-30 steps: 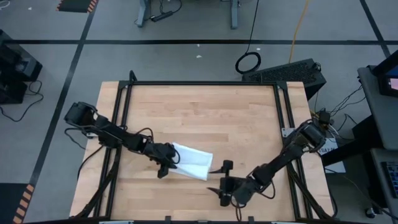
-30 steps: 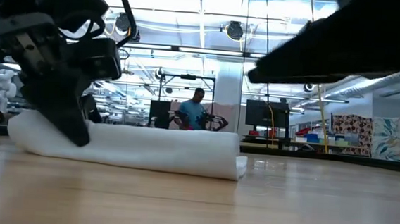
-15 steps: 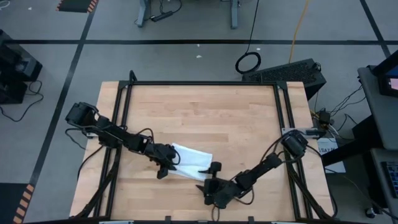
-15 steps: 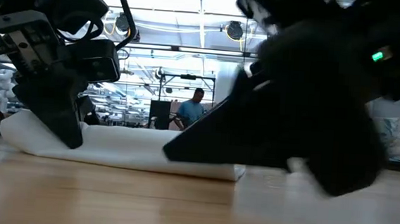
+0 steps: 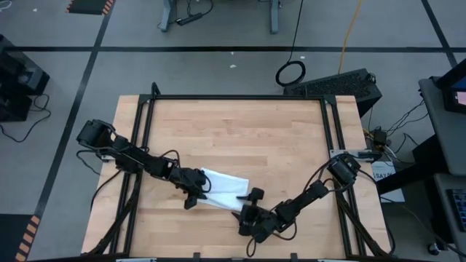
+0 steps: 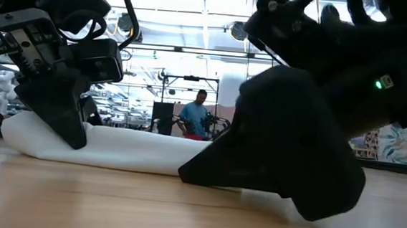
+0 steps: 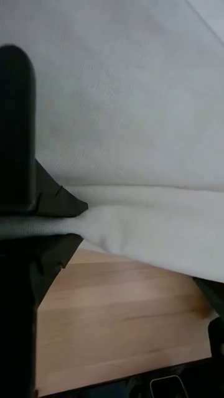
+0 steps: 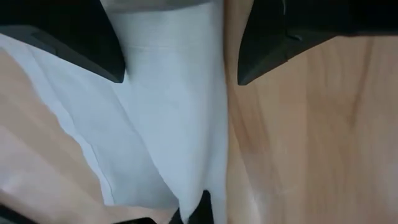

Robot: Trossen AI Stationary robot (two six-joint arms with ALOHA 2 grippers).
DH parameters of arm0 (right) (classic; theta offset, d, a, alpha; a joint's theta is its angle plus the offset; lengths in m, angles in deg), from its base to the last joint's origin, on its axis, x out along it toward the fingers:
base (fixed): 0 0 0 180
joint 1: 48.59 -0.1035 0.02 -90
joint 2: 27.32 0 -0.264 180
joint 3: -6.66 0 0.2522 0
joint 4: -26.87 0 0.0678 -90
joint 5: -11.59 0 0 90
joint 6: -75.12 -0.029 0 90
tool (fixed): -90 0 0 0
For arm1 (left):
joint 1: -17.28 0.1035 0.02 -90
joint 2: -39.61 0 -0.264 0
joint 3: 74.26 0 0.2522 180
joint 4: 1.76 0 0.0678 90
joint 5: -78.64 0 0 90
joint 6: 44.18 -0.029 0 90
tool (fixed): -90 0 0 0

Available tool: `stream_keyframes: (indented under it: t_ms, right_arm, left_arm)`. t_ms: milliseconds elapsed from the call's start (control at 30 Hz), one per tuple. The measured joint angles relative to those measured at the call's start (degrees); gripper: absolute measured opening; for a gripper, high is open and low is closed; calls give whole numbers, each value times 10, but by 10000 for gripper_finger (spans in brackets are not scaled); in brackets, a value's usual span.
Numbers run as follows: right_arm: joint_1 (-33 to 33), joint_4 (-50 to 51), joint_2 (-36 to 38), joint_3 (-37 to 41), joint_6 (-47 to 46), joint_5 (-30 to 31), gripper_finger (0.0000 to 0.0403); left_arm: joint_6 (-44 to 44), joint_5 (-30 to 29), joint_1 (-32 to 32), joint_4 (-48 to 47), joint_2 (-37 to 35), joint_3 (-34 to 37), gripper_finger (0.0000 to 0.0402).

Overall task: Roll towel
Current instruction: Roll the white towel

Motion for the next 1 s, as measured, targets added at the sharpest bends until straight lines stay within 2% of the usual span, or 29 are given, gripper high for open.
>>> stream_keyframes:
  t_ms: [167,367,467,600,767,867,1000]
  right_arm:
    - [0,-3,0,2,-32,-3,286]
    - [0,-3,0,2,-44,-15,219]
    - [0,-2,0,2,-43,-19,176]
    - [0,-2,0,2,-39,-27,127]
    - [0,-1,0,2,-25,-27,82]
    - [0,0,0,2,-29,-30,66]
    - [0,-1,1,2,-41,-44,57]
  left_arm:
    - [-2,-4,0,2,0,0,27]
    - [-20,-4,-1,2,0,0,40]
    - [-37,31,0,4,0,0,79]
    - [-43,60,11,0,-13,0,151]
    - [-45,144,33,-4,-78,1,234]
    - [-78,111,-4,-1,-122,12,260]
    - [-107,-26,-89,-23,-146,30,266]
